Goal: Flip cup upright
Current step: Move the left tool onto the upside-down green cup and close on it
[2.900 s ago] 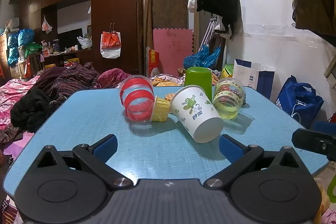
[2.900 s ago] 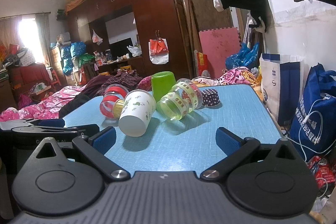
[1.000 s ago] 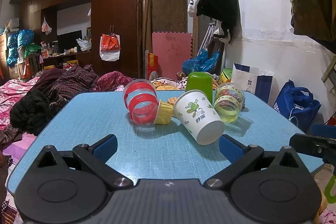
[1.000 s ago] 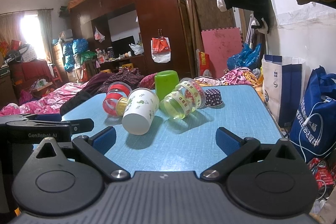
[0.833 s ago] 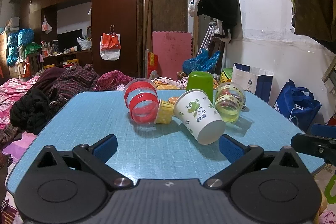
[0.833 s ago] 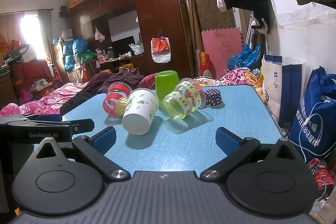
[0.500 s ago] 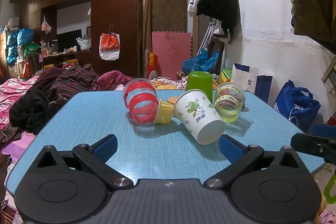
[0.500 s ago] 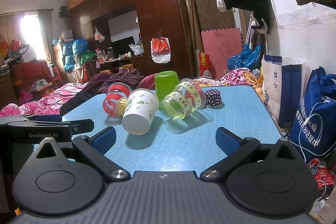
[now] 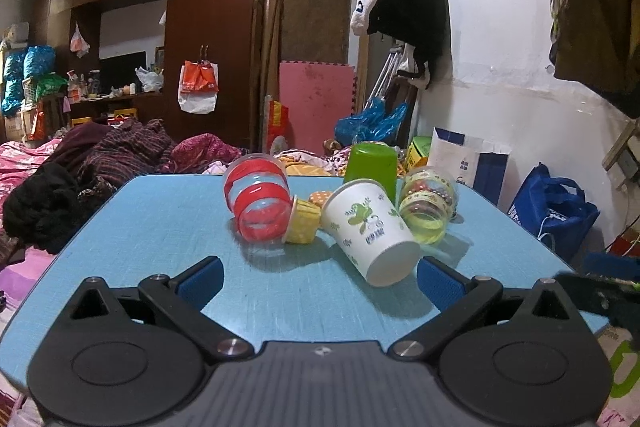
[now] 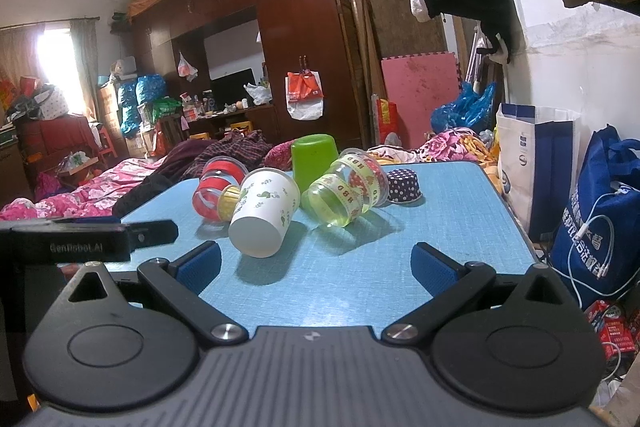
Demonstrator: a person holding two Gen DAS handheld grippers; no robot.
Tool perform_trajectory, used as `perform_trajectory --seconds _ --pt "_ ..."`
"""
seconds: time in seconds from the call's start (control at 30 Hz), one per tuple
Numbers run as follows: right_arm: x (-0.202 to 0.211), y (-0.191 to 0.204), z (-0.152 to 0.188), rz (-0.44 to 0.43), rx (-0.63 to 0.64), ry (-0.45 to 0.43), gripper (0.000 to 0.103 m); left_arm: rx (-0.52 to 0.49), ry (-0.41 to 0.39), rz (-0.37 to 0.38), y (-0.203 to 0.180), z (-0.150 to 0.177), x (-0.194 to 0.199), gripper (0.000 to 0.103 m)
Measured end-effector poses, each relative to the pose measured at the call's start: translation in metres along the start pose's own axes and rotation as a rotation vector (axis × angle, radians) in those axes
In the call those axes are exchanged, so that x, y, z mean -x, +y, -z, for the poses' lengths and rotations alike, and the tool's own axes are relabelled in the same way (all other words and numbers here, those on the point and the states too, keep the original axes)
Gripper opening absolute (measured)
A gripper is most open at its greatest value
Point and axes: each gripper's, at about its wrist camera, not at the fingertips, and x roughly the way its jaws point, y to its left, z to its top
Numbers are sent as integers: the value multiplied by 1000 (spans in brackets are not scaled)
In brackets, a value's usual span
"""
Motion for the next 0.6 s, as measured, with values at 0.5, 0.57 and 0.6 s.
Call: perform_trajectory --seconds 0.5,0.57,0.6 --pt "-5 -12 -3 18 -32 7 102 -128 89 -30 -46 -106 -133 102" --pt "-6 -13 -3 22 -36 7 102 -114 124 4 -49 -110 -147 99" --pt "-6 -14 -4 22 -39 5 102 -103 138 25 -50 -113 -154 98"
